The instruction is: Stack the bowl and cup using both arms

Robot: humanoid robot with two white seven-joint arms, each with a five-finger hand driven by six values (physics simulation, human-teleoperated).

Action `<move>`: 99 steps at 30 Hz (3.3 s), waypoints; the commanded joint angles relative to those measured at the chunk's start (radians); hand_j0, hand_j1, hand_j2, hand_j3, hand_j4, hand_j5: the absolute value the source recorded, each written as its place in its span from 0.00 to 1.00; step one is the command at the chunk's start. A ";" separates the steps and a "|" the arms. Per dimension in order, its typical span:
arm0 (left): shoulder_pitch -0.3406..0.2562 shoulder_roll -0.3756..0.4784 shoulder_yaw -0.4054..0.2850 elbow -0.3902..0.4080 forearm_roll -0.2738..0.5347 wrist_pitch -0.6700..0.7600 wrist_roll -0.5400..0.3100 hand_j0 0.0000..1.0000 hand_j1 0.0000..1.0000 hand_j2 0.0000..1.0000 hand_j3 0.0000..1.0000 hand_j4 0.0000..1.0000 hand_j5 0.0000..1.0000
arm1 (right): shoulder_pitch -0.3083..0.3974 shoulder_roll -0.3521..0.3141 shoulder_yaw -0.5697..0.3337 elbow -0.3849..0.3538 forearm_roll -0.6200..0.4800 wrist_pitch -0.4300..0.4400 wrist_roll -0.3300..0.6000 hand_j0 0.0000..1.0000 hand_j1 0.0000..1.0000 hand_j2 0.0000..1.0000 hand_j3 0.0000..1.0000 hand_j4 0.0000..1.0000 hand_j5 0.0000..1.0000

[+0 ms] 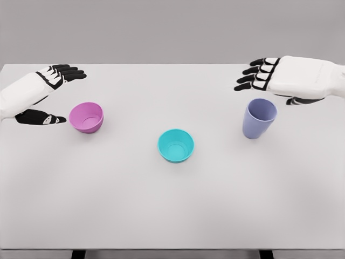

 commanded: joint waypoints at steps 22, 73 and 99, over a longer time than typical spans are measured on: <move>-0.359 0.009 -0.180 -0.036 0.192 0.231 -0.561 1.00 1.00 1.00 1.00 1.00 1.00 | 0.195 -0.126 -0.214 0.000 -0.392 0.003 0.000 1.00 1.00 1.00 1.00 1.00 1.00; -0.459 -0.080 -0.441 0.007 -0.120 0.401 -0.561 1.00 1.00 1.00 1.00 1.00 1.00 | 0.249 -0.276 -0.223 0.000 -0.398 0.003 0.000 1.00 1.00 1.00 1.00 1.00 1.00; -0.457 -0.146 -0.439 0.112 -0.167 0.400 -0.561 1.00 1.00 1.00 1.00 1.00 1.00 | 0.262 -0.319 -0.232 0.000 -0.398 0.003 0.000 1.00 1.00 1.00 1.00 1.00 1.00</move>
